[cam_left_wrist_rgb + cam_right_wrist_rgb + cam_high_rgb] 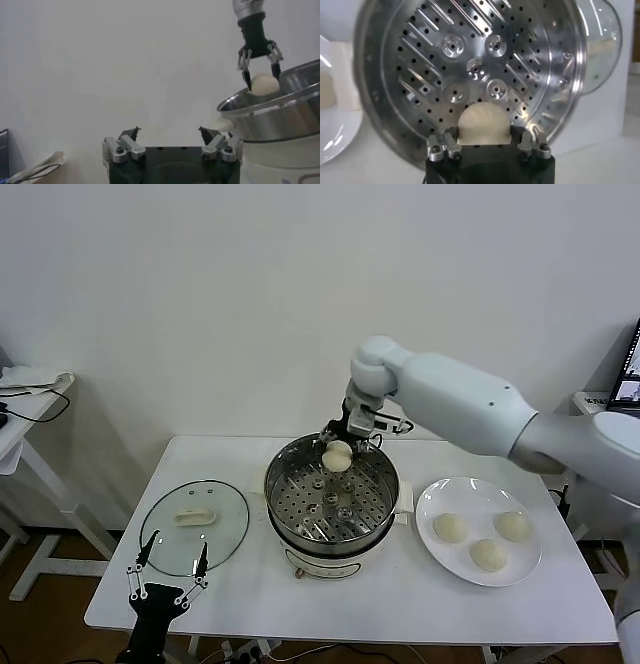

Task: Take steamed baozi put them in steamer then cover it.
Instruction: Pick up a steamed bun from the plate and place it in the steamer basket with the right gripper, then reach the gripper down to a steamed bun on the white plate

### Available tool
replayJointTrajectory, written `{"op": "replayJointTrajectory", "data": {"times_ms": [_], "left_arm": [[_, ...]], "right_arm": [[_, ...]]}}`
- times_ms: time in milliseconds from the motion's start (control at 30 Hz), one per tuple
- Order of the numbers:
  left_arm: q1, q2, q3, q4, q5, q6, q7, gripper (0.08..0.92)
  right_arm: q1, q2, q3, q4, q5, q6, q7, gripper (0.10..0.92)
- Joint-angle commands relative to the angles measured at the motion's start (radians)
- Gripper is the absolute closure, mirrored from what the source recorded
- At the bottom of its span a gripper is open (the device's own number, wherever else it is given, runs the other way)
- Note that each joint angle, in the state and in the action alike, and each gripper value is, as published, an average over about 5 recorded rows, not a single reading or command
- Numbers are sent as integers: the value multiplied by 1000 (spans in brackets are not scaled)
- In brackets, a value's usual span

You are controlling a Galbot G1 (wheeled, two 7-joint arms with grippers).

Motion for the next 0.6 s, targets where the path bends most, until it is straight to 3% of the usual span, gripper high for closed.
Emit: {"op": "replayJointTrajectory", "data": {"times_ms": [33,367,467,600], "left_arm": [[-1,1,-3,4,-2,-3,-1,177],[-6,1,-6,8,-3,-2,-7,177],[-7,0,-5,6,-3,0,-7,177],[-9,-1,-4,5,-2,3,-7,177]], "right_arm": [[-47,74,0,-85,-75,11,14,330],[-40,74,6,-86,-65,15,20,214],[-19,28,23,-33,8,5,-26,204],[53,-105,37,72,223,-102,-157,203]]}}
